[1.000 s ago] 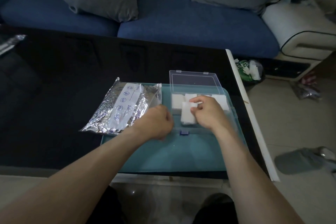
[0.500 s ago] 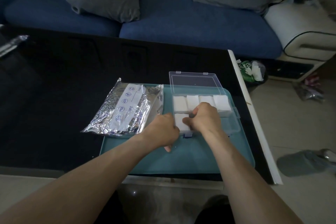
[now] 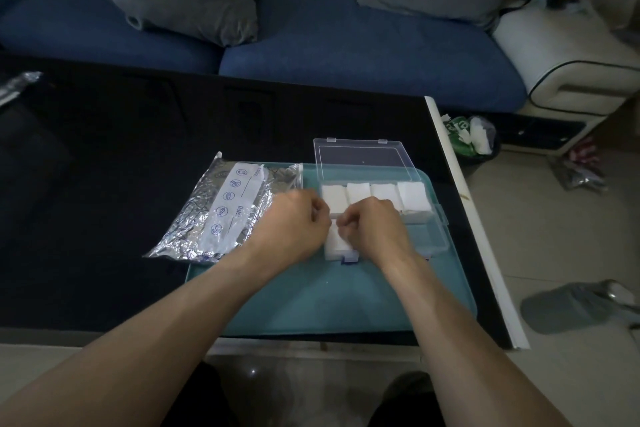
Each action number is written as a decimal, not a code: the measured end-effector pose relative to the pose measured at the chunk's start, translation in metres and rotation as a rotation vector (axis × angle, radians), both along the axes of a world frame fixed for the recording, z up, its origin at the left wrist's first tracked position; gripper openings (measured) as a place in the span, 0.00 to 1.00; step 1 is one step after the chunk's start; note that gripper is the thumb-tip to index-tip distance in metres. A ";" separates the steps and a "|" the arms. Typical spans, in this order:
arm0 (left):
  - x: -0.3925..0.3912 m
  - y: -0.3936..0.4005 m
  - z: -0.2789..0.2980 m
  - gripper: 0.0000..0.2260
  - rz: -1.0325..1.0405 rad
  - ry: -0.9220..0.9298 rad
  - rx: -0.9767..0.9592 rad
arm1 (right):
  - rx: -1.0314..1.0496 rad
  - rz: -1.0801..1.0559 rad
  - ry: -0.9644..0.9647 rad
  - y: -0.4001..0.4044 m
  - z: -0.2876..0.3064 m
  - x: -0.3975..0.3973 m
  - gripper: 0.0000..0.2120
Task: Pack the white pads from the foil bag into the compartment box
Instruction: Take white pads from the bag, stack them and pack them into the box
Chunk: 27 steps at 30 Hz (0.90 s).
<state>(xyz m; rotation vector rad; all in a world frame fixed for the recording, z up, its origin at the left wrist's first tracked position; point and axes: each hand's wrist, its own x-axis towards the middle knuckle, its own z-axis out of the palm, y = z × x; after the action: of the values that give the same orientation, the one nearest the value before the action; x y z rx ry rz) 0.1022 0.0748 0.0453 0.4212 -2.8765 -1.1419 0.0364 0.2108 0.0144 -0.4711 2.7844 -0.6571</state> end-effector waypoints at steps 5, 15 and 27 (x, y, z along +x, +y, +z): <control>0.005 -0.023 0.013 0.05 0.147 0.316 -0.099 | 0.072 0.081 -0.090 -0.005 -0.001 0.000 0.17; -0.005 -0.067 -0.010 0.13 0.093 -0.057 -0.384 | -0.336 0.098 0.109 -0.021 0.012 0.002 0.11; -0.003 -0.093 -0.006 0.11 0.273 -0.051 0.040 | -0.202 0.355 -0.257 -0.050 0.004 0.027 0.46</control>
<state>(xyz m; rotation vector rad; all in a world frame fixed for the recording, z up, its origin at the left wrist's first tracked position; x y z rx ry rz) 0.0992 -0.0181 0.0392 0.8256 -2.7284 -1.1556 0.0631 0.1611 0.0181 -0.8328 2.3257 -0.8478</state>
